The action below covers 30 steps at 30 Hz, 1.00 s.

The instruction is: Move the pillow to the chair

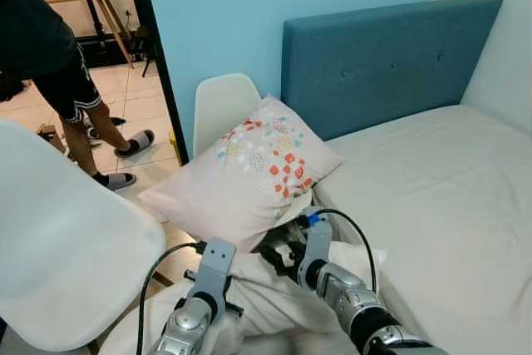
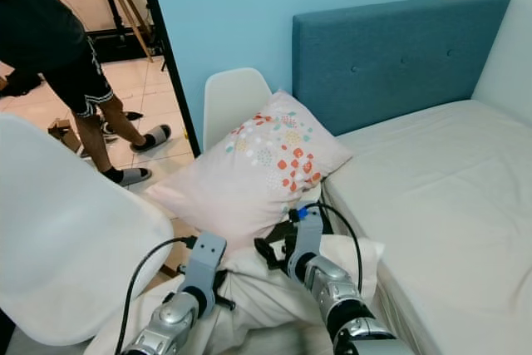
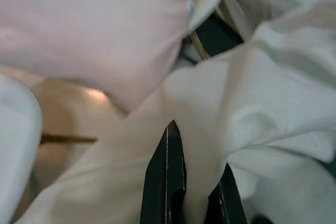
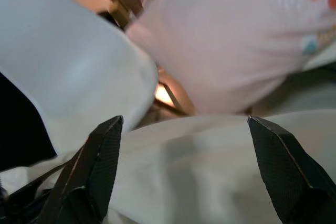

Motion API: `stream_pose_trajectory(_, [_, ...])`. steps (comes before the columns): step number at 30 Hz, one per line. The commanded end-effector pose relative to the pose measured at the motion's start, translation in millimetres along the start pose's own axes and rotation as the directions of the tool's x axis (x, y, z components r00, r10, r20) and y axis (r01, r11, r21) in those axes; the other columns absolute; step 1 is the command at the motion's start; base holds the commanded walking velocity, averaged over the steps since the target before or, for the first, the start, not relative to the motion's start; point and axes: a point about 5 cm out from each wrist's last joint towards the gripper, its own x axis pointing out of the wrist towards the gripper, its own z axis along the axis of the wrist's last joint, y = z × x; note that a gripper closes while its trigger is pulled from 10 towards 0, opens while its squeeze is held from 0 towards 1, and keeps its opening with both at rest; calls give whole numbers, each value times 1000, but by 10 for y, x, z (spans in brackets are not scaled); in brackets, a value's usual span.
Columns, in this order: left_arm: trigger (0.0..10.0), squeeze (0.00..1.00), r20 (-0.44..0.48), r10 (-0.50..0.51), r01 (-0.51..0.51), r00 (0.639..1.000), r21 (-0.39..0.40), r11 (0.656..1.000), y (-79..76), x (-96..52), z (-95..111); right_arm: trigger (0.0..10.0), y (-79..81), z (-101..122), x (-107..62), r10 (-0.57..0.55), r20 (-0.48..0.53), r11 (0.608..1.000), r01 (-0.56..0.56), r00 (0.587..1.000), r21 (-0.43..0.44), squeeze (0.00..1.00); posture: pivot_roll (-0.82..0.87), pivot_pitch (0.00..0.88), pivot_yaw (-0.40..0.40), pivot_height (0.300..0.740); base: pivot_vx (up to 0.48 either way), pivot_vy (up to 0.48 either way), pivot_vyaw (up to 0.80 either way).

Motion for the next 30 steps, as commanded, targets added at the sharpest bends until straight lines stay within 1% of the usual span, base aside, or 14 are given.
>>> stream_pose_trajectory(1, [10000, 0, 224, 46, -46, 973, -6, 999, 129, 93, 506, 10000, 112, 267, 77, 56, 123, 998, -59, 991, 19, 0, -112, 0, 10, 740, 0, 0, 0])
stream_pose_trajectory(2, [10000, 0, 277, 64, -63, 959, -11, 998, 185, 105, 656, 10000, 173, 373, 111, 83, 160, 996, -86, 984, 11, 0, -108, 0, 11, 740, 0, 0, 0])
stream_pose_trajectory(4, [10000, 0, 277, 64, -63, 959, -11, 998, 185, 105, 656, 10000, 173, 373, 111, 83, 160, 996, -86, 984, 11, 0, -108, 0, 11, 740, 0, 0, 0])
stream_pose_trajectory(6, [10000, 0, 366, 97, -100, 925, -10, 995, 289, 103, 917, 10000, 298, 566, 170, 129, 222, 991, -130, 966, -11, 0, -101, 0, 13, 740, 0, 0, 0])
stream_pose_trajectory(8, [10000, 0, 434, 120, -128, 893, -11, 992, 360, 76, 1120, 10000, 405, 715, 206, 167, 265, 986, -162, 950, -40, 0, -100, 0, 14, 740, 300, 0, 0])
stream_pose_trajectory(9, [10000, 0, 434, 120, -128, 893, -11, 992, 360, 76, 1120, 10000, 405, 715, 206, 167, 265, 986, -162, 950, -40, 0, -100, 0, 14, 740, 352, 0, 0])
stream_pose_trajectory(11, [10000, 0, 484, 134, -141, 865, -22, 990, 406, 43, 1276, 10000, 475, 818, 222, 191, 294, 982, -183, 936, -57, 0, -100, 0, 14, 740, 366, 0, 0])
stream_pose_trajectory(12, [10000, 0, 484, 134, -141, 865, -22, 990, 406, 43, 1276, 10000, 475, 818, 222, 191, 294, 982, -183, 936, -57, 0, -100, 0, 14, 740, 368, 0, 0])
stream_pose_trajectory(15, [10000, 0, 524, 138, -145, 840, -28, 989, 427, 13, 1412, 10000, 515, 884, 221, 214, 311, 977, -199, 926, -78, 0, -95, 0, 8, 740, 299, 0, 0])
stream_pose_trajectory(20, [10000, 0, 549, 145, -154, 823, -29, 988, 435, -25, 1510, 10000, 518, 923, 203, 222, 321, 975, -200, 921, -100, 0, -97, 0, 8, 740, 298, 0, 0])
stream_pose_trajectory(24, [10000, 0, 552, 154, -165, 819, -30, 986, 462, -42, 1548, 10000, 525, 939, 193, 232, 330, 972, -209, 915, -103, 0, -97, 0, 8, 740, 340, 0, 0])
stream_pose_trajectory(26, [10000, 0, 556, 159, -172, 816, -29, 985, 483, -51, 1574, 10000, 544, 936, 191, 249, 325, 968, -220, 912, -122, 0, -94, 0, 8, 740, 283, 0, 794])
stream_pose_trajectory(30, [10000, 0, 559, 165, -179, 812, -29, 983, 502, -72, 1605, 10000, 561, 927, 190, 252, 323, 967, -224, 912, -121, 0, -94, 0, 10, 740, 284, 0, 794])
